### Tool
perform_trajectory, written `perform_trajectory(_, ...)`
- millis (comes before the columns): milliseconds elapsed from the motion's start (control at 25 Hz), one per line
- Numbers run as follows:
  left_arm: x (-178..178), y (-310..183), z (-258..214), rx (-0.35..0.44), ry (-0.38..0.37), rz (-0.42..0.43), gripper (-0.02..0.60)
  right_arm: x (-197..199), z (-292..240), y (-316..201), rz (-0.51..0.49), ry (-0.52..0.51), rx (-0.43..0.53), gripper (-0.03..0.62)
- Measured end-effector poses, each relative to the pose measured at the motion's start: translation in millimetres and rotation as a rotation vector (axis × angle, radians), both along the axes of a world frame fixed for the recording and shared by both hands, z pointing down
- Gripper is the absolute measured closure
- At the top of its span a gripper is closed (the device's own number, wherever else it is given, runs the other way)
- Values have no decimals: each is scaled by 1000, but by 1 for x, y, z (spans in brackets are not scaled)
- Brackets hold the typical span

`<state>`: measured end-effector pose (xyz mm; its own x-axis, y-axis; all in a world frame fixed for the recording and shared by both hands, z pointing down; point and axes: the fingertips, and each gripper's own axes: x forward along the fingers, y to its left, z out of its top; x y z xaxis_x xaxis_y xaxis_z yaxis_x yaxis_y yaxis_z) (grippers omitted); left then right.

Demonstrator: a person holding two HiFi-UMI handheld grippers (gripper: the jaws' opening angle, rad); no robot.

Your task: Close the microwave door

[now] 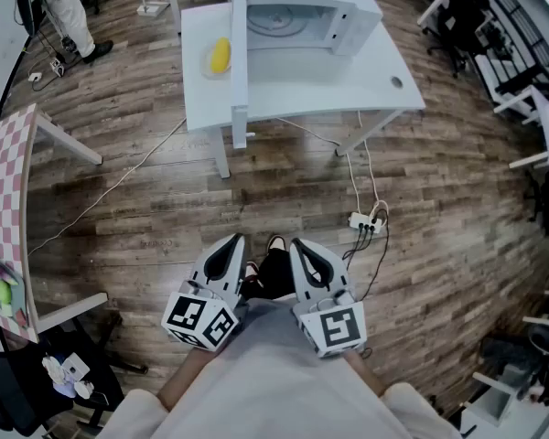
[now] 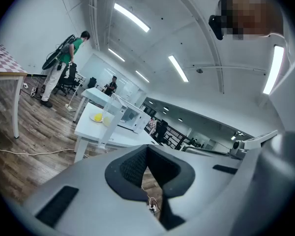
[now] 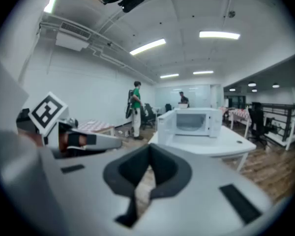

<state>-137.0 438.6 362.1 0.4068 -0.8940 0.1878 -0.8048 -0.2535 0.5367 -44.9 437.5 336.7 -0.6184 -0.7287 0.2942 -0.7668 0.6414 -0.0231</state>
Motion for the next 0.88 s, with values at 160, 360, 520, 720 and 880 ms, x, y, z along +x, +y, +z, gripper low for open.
perform_trajectory(160, 3, -3, -8, -2, -12, 2, 565, -3, -7, -4, -10, -15, -5, 572)
perform_trajectory(360, 12, -16, -14, 7, -29, 4, 565, 4, -7, -18, -29, -28, -13, 572)
perform_trajectory(520, 23, -29, -21, 24, -83, 7, 565, 14, -10, -36, -46, -46, -23, 572)
perform_trajectory(720, 44, -50, -31, 30, -109, 42, 565, 18, -16, -51, -120, -16, -20, 572)
perform_trajectory(880, 59, -63, -39, 46, -133, 56, 565, 20, -24, -61, -169, -52, -17, 572)
